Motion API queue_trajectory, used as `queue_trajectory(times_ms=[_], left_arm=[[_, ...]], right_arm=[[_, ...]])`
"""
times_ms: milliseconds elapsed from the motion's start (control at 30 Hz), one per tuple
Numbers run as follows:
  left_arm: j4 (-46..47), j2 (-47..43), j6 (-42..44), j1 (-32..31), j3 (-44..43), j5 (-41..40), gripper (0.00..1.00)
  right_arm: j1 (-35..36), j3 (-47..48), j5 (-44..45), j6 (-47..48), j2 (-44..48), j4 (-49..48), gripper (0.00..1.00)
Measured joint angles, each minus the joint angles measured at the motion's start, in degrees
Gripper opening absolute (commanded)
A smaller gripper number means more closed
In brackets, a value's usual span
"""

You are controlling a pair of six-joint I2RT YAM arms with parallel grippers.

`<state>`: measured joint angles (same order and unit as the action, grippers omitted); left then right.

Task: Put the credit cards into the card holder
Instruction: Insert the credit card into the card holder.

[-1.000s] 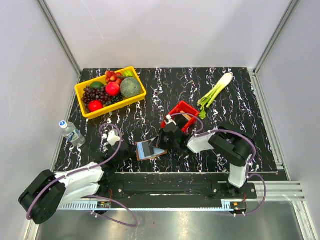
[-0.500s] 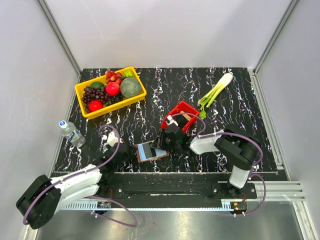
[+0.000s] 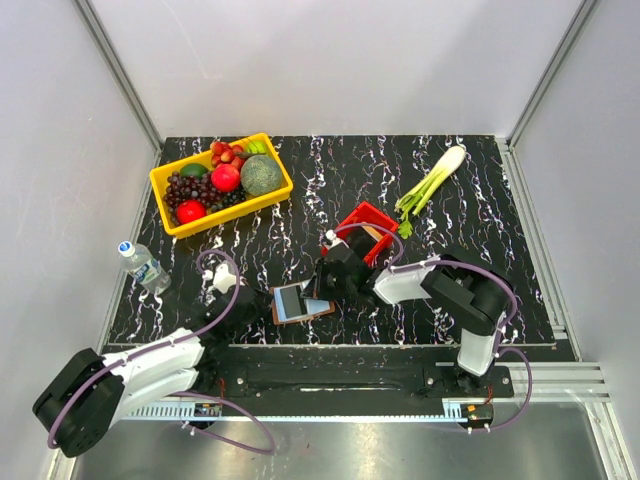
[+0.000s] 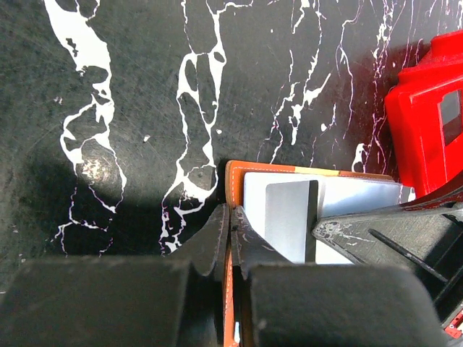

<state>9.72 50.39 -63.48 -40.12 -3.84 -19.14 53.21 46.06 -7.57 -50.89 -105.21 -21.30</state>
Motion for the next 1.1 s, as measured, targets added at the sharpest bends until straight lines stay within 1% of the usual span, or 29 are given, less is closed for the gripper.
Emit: queue_trajectory(times_ms=[433,867,900,933,1100], left_arm=[[0.9,1.1,0.0,0.2,0.0,-0.9,0.0],[-0.3,-0.6,-0.3,0.2,0.1,-0.9,0.0],[-0.5,-0.7,-0.3,0.2,0.1,-0.9,0.0],[-0.7,-0.8,-0.4,0.2,0.1,-0.9,0.0],[-1.2,-1.3,-0.6,0.2,0.2,-0.9,0.0]], right_arm=[[-1.0,1.6,-4.6,2.1,-1.4,0.2,0.0],[-1.1,4.6,-14.1,1.4,-3.3,4.9,0.0],[-1.1,4.7,-14.6,1.1,-3.5,5.0,0.01],[-1.1,4.8,-14.9,0.9,-3.6,5.0,0.04],[-1.1,4.8,-16.6,-0.1,-4.0,4.5,0.05]])
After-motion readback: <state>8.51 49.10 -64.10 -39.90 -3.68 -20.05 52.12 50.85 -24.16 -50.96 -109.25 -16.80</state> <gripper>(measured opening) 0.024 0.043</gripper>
